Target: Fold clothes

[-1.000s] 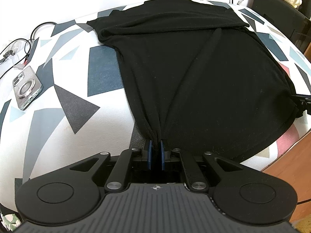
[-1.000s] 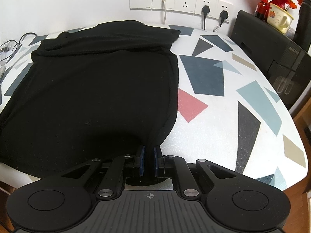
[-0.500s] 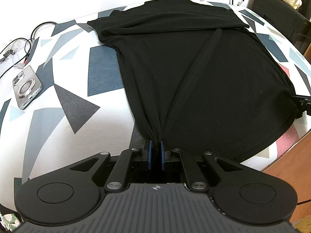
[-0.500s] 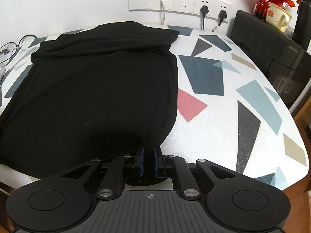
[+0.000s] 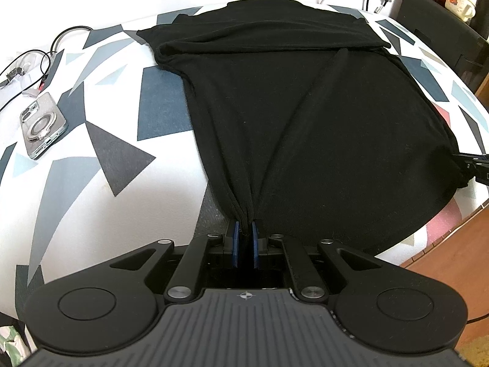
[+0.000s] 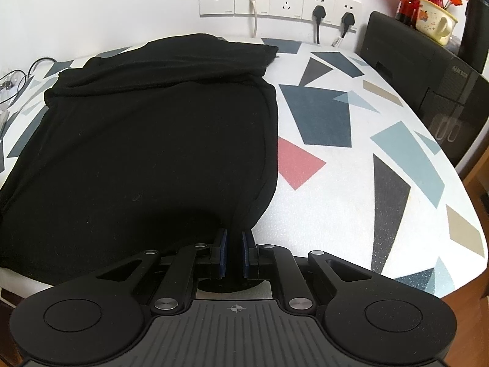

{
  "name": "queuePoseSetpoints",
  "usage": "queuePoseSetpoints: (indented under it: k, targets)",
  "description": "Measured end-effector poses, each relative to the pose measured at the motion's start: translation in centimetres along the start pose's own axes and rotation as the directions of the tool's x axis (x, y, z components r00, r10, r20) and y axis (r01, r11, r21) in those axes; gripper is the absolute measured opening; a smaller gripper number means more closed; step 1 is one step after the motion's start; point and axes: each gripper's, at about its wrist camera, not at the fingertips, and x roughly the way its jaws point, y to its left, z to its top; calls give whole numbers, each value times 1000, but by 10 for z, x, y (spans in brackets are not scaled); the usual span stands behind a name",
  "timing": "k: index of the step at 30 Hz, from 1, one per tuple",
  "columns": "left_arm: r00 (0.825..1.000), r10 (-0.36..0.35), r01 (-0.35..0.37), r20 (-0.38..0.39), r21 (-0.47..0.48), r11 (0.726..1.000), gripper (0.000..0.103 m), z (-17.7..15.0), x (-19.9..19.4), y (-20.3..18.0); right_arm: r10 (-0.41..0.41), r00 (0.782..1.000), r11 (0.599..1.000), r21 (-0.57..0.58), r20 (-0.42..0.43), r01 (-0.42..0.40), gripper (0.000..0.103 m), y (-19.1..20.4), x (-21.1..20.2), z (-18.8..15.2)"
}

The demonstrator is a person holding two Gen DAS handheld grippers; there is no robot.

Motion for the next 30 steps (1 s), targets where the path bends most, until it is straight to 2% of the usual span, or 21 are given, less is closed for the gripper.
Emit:
queuePoseSetpoints:
  k: [9,13,30]
  targets:
    - [999,-4,5,43,-29,1000,9,-1,-9,4,21,999,998,60,-24,-20,9,-6,0,2]
    - [998,-5,8,62,-48,999,9,0,-14,6,8,1000,999,47,-12,-8,8,-4,-4,-3]
    - [988,-10,29,155,-117,993,9,-3,-41,16,45,995,994,91,88,-53,8,-3,-34,18]
